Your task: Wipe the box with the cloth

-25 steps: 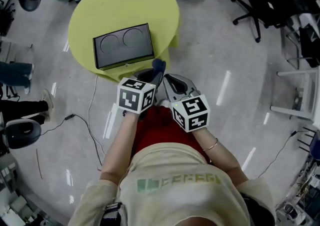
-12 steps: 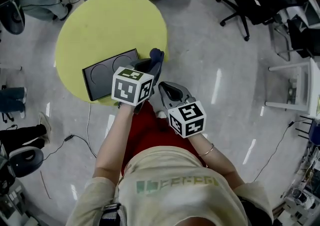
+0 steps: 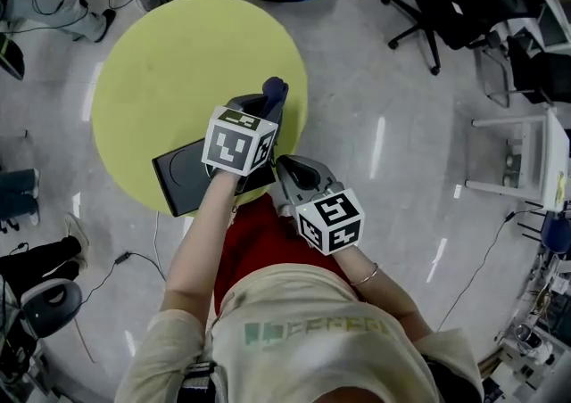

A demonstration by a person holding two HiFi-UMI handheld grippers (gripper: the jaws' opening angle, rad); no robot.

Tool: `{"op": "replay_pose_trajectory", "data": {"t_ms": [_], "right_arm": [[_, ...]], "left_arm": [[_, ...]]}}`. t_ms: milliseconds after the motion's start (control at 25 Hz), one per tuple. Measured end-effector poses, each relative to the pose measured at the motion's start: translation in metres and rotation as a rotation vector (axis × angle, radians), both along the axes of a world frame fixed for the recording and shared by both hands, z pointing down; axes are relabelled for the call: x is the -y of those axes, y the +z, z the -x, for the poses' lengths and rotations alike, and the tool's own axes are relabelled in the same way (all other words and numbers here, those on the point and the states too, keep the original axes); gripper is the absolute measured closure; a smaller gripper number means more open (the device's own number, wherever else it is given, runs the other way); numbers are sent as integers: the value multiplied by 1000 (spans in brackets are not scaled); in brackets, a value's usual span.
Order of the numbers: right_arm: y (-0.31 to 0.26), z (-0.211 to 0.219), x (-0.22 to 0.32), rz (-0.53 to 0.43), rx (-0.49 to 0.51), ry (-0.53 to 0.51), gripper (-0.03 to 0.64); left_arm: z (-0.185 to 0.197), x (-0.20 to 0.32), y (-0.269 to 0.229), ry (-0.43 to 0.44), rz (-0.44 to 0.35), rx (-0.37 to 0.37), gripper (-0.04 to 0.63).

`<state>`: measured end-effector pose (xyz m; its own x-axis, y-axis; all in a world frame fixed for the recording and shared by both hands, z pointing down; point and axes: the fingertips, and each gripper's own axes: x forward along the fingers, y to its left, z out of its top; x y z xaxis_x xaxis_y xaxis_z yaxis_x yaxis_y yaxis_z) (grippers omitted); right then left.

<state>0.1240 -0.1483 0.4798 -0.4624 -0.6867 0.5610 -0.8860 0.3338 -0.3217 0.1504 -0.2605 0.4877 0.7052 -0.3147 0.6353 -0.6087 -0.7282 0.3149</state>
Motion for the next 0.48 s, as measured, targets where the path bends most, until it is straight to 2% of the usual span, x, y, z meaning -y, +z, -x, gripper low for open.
{"op": "replay_pose_trajectory", "data": {"t_ms": [240,480], "right_arm": [[7,-2,14,31,-18,25,578],[10,2,11,33,-20,19,578]], "left_arm": [[3,4,16,55,24,57,532],[6,-14,22,75,43,62,532]]}}
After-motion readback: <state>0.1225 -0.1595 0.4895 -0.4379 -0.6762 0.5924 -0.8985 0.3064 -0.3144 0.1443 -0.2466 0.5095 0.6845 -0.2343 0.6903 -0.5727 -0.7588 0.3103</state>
